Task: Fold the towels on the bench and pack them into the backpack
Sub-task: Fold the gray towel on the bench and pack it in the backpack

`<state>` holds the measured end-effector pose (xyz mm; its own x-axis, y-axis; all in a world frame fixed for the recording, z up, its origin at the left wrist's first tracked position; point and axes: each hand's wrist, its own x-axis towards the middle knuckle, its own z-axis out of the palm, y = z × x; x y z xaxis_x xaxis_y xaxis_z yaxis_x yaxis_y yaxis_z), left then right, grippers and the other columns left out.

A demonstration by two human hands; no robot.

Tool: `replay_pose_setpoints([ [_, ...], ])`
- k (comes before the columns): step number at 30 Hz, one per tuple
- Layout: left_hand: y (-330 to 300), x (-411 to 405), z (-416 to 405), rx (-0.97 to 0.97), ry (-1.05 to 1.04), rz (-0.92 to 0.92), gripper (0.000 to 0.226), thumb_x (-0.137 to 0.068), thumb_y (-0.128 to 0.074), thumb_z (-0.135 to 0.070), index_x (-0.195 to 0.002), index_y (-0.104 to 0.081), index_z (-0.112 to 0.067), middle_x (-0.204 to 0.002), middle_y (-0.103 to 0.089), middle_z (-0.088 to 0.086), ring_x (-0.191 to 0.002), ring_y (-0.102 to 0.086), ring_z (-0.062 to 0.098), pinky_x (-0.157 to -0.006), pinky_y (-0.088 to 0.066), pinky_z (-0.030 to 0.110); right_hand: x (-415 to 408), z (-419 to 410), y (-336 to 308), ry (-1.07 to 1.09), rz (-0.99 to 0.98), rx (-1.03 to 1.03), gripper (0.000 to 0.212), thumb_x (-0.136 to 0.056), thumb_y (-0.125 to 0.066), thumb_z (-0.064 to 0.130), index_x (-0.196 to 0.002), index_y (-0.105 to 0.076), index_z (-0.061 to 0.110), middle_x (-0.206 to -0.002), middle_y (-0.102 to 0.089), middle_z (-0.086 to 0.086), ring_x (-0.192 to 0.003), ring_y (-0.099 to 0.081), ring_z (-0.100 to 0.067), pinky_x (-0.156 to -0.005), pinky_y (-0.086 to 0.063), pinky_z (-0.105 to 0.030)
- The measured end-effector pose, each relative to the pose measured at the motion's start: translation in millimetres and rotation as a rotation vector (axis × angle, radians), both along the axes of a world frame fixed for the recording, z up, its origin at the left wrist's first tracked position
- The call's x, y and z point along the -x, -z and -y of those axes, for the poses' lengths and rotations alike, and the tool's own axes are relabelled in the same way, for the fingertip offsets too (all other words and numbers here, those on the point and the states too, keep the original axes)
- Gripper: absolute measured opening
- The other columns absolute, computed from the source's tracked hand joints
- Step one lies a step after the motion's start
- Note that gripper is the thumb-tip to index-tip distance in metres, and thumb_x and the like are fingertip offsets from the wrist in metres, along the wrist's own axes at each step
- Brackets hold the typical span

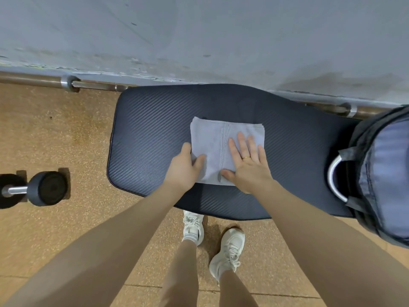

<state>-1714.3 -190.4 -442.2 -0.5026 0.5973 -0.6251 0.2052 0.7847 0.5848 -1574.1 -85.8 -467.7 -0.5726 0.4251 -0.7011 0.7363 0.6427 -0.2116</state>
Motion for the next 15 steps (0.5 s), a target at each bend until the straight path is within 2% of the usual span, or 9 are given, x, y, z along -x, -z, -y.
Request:
replay_pose_setpoints([
  [2,-16.1,-4.3,-4.3,-0.105,0.034,-0.012,0.021,-0.093,-0.049,-0.028,-0.101,-0.041,-0.010,-0.076,-0.055,0.004,-0.071,-0.055,0.024,-0.061,-0.044,0.037,-7.2,-3.7,-11.9,0.106,-0.257,-0.019,0.062,-0.091,-0.045,0.042,-0.146,-0.023,0.021,-0.158,0.004,-0.008,-0.145,0.004,-0.028,-0.118,-0.005,-0.045],
  [3,-22.5,-7.3,-9.0,-0.144,0.052,-0.020,0.023,-0.093,-0.050,-0.027,-0.108,-0.042,-0.011,-0.083,-0.060,0.008,-0.076,-0.058,0.026,-0.067,-0.048,0.042,-13.9,-5.3,-16.5,0.193,-0.368,-0.121,0.051,-0.089,-0.048,0.034,-0.136,-0.044,0.016,-0.155,-0.012,-0.016,-0.143,-0.012,-0.036,-0.114,-0.018,-0.048],
  [4,-27.7,-11.2,-14.8,-0.171,0.079,-0.029,0.028,-0.092,-0.050,-0.026,-0.115,-0.041,-0.013,-0.091,-0.063,0.009,-0.081,-0.060,0.027,-0.071,-0.050,0.046,-20.6,-7.1,-21.2,0.300,-0.428,-0.235,0.041,-0.089,-0.051,0.027,-0.126,-0.055,0.013,-0.151,-0.023,-0.021,-0.137,-0.024,-0.040,-0.109,-0.027,-0.048],
  [5,-31.8,-16.4,-21.0,-0.177,0.111,-0.036,0.033,-0.092,-0.050,-0.026,-0.120,-0.039,-0.014,-0.095,-0.063,0.009,-0.082,-0.061,0.027,-0.072,-0.050,0.047,-26.0,-8.0,-26.0,0.429,-0.428,-0.265,0.035,-0.090,-0.052,0.021,-0.123,-0.057,0.011,-0.149,-0.027,-0.021,-0.133,-0.031,-0.039,-0.106,-0.031,-0.044],
  [6,-34.7,-22.6,-27.7,-0.167,0.147,-0.046,0.037,-0.091,-0.050,-0.026,-0.123,-0.037,-0.015,-0.093,-0.063,0.008,-0.082,-0.061,0.027,-0.070,-0.050,0.045,-29.3,-8.2,-29.3,0.561,-0.392,-0.195,0.034,-0.091,-0.052,0.017,-0.125,-0.055,0.011,-0.148,-0.028,-0.018,-0.128,-0.036,-0.034,-0.102,-0.033,-0.037],
  [8,-36.3,-37.5,-41.0,-0.127,0.220,-0.067,0.041,-0.090,-0.050,-0.027,-0.126,-0.033,-0.016,-0.080,-0.056,0.001,-0.076,-0.057,0.026,-0.063,-0.047,0.038,-33.0,-9.4,-29.5,0.771,-0.315,0.111,0.037,-0.093,-0.049,0.014,-0.130,-0.049,0.012,-0.142,-0.036,-0.013,-0.111,-0.046,-0.021,-0.092,-0.033,-0.022],
  [10,-31.7,-51.6,-53.2,-0.115,0.281,-0.087,0.041,-0.090,-0.050,-0.029,-0.125,-0.033,-0.015,-0.074,-0.047,-0.004,-0.072,-0.052,0.023,-0.060,-0.040,0.032,-30.3,-12.6,-28.6,0.998,-0.389,0.277,0.030,-0.095,-0.047,0.017,-0.122,-0.056,0.008,-0.129,-0.051,-0.017,-0.104,-0.053,-0.023,-0.087,-0.036,-0.024],
  [12,-25.3,-61.8,-62.2,-0.101,0.304,-0.082,0.040,-0.091,-0.050,-0.030,-0.123,-0.035,-0.013,-0.080,-0.049,-0.002,-0.073,-0.050,0.021,-0.062,-0.041,0.032,-28.0,-16.8,-29.8,1.280,-0.490,0.412,0.031,-0.097,-0.042,0.025,-0.105,-0.063,0.004,-0.118,-0.059,-0.023,-0.099,-0.057,-0.028,-0.085,-0.042,-0.032],
  [15,-11.9,-70.9,-66.2,-0.065,0.334,-0.114,0.042,-0.093,-0.048,-0.032,-0.126,-0.033,-0.011,-0.080,-0.053,0.004,-0.070,-0.053,0.023,-0.061,-0.044,0.034,-32.7,-16.1,-26.9,1.427,-0.507,0.521,0.035,-0.098,-0.034,0.039,-0.098,-0.063,0.018,-0.111,-0.062,-0.006,-0.103,-0.057,-0.022,-0.089,-0.044,-0.030],
])
